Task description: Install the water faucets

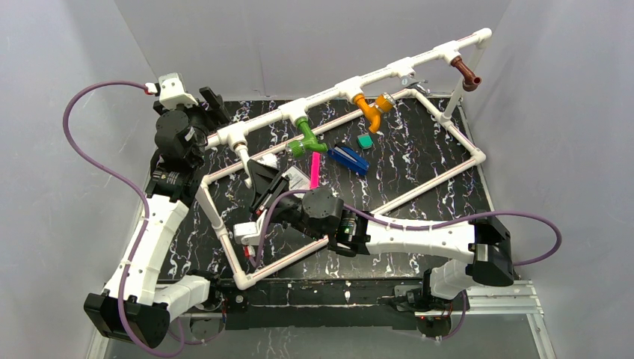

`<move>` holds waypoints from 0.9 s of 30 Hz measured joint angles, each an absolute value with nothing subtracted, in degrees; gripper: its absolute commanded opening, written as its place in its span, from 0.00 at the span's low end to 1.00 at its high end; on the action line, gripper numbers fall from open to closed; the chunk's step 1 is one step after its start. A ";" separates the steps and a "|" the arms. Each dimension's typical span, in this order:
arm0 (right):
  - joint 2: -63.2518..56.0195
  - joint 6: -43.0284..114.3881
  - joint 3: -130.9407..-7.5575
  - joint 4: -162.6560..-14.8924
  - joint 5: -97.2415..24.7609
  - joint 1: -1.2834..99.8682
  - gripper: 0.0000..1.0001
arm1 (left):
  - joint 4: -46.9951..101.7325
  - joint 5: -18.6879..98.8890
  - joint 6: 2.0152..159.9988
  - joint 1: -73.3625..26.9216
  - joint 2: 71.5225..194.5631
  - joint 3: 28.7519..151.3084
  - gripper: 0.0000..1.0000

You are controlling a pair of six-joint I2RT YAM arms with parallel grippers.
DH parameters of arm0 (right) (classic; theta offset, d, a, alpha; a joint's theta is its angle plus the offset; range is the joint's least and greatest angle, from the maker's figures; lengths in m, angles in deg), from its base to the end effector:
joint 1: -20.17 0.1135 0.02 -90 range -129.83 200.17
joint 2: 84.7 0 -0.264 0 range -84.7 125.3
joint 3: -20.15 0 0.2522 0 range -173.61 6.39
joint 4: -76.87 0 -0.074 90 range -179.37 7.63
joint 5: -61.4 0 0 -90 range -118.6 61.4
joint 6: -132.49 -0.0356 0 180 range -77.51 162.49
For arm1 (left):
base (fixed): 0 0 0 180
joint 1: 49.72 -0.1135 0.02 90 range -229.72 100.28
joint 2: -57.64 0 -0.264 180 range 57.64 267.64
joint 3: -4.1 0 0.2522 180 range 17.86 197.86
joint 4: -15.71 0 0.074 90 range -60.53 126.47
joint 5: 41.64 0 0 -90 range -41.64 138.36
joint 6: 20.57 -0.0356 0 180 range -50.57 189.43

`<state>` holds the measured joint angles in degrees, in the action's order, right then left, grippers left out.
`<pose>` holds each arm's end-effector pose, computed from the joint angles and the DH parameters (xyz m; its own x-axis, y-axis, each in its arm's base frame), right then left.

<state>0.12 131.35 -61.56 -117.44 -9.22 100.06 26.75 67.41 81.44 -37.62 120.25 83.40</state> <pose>0.0737 0.3460 0.3836 0.8721 -0.4821 -0.0840 0.0167 0.2009 -0.9795 0.2442 -0.0405 0.4309 0.1190 -0.2267 -0.9667 -0.0968 0.9663 -0.2385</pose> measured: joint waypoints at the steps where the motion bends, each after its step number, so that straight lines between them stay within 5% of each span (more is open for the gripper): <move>1: 0.12 131.16 -61.69 -117.40 -9.16 100.06 0.08 | 26.75 67.41 81.46 -37.60 120.27 83.40 0.75; 2: 0.12 130.68 -61.80 -117.51 -8.90 100.06 0.01 | 26.75 67.41 81.44 -37.62 120.27 83.42 0.75; 27: 6.24 87.95 -62.43 -137.01 4.00 101.72 0.01 | 26.16 67.41 81.39 -38.41 121.03 83.66 0.76</move>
<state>6.24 87.95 -62.43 -137.01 4.00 101.72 26.16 67.41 81.39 -38.41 121.03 83.66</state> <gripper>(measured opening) 0.342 0.756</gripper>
